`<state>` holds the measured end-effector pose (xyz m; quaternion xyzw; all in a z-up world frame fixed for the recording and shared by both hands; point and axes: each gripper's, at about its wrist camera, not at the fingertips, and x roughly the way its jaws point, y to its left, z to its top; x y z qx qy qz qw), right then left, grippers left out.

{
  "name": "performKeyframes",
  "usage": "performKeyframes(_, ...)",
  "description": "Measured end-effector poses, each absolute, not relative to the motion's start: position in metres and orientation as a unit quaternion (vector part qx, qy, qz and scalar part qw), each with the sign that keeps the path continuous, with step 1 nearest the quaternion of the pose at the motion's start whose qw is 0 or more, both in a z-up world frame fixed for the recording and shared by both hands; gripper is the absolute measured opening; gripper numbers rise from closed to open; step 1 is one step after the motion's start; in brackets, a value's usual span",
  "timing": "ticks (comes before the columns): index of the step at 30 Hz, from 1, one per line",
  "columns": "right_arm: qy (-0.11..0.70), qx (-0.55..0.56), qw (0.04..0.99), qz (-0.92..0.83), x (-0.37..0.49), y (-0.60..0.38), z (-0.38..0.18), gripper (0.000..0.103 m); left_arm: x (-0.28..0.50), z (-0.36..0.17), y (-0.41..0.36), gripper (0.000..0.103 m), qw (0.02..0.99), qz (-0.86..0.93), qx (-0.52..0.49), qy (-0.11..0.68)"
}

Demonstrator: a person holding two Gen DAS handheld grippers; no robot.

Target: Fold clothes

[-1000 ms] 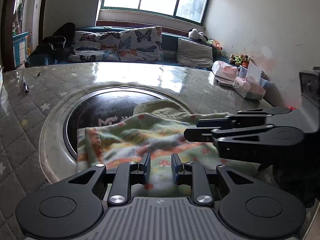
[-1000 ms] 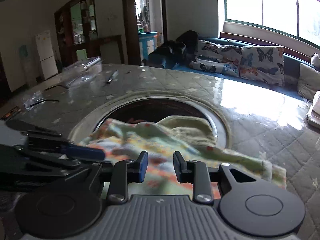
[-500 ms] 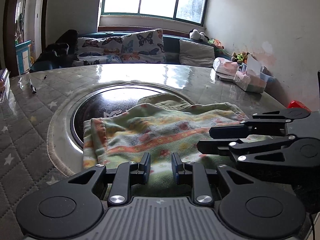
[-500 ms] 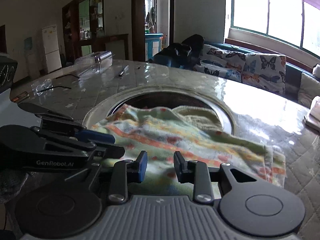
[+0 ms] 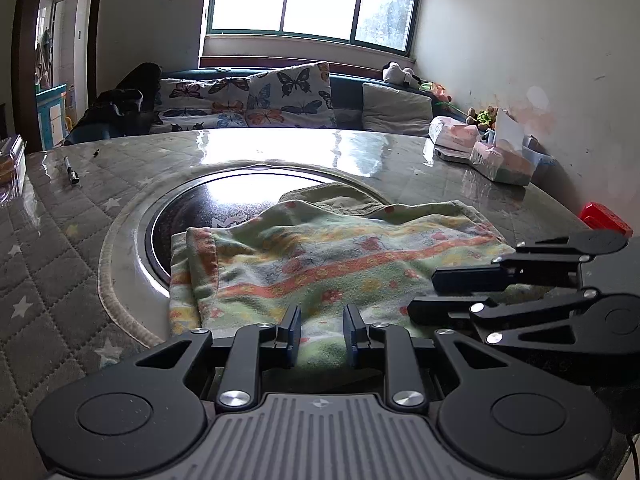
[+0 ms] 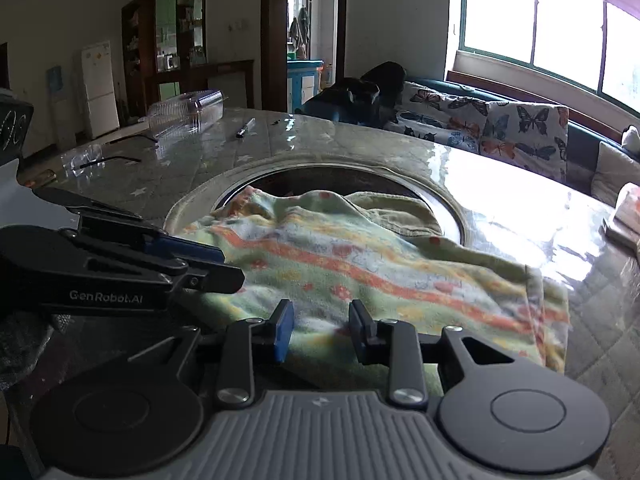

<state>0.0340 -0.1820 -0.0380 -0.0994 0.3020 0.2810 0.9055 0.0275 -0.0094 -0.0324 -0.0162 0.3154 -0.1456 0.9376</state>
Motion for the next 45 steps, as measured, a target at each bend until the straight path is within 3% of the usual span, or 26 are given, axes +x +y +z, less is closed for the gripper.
performKeyframes(15, 0.307, -0.073, 0.911, 0.265, 0.029, -0.207, -0.039, 0.033, 0.019, -0.034, 0.000, 0.032, 0.939, -0.142, -0.029, 0.312)
performKeyframes(32, 0.320, -0.015, 0.925, 0.206, 0.034, -0.260, -0.044, 0.038, 0.009, -0.033, 0.014, 0.032, 0.940, -0.132, -0.050, 0.311)
performKeyframes(43, 0.317, 0.009, 0.930, 0.187, 0.033, -0.282, -0.045, 0.036, 0.003, -0.032, 0.032, 0.032, 0.941, -0.116, -0.062, 0.311)
performKeyframes(45, 0.316, 0.012, 0.930, 0.184, 0.032, -0.284, -0.044, 0.036, 0.002, -0.031, 0.035, 0.036, 0.943, -0.102, -0.059, 0.311)
